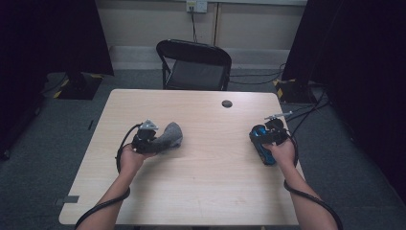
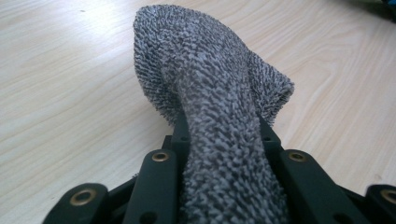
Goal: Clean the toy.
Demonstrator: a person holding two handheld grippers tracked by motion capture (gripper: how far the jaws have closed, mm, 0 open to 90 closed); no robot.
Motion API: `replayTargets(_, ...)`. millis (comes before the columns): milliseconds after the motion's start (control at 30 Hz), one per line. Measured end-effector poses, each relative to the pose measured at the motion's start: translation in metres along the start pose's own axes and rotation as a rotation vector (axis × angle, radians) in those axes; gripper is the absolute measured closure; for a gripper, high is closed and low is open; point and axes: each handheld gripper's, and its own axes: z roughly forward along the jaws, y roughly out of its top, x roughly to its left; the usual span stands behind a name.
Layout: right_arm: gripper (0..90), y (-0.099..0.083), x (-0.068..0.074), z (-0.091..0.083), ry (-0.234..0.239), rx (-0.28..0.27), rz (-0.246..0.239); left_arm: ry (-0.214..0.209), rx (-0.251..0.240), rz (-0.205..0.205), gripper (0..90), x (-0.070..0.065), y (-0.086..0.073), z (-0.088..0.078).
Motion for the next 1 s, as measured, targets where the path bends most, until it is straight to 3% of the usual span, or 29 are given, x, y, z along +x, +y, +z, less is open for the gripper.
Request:
replayTargets(167, 25.8, 0.000, -0.003, 0.005, -0.005, 0.003, 0.009, 0.020, 0.008, 0.018, 69.3, 0.005, -0.002, 0.000)
replayTargets(400, 25.7, -0.002, -0.004, 0.016, -0.018, 0.022, 0.001, 0.056, 0.009, 0.003, 68.6, 0.019, -0.008, 0.001)
replayTargets(567, 25.7, -0.002, -0.005, 0.019, -0.030, 0.023, 0.001, 0.079, 0.007, -0.031, 68.5, 0.032, -0.013, -0.001)
replayTargets(1000, 25.6, -0.001, -0.002, 0.026, -0.063, 0.040, -0.011, 0.124, 0.036, -0.034, 68.2, 0.044, -0.021, -0.001)
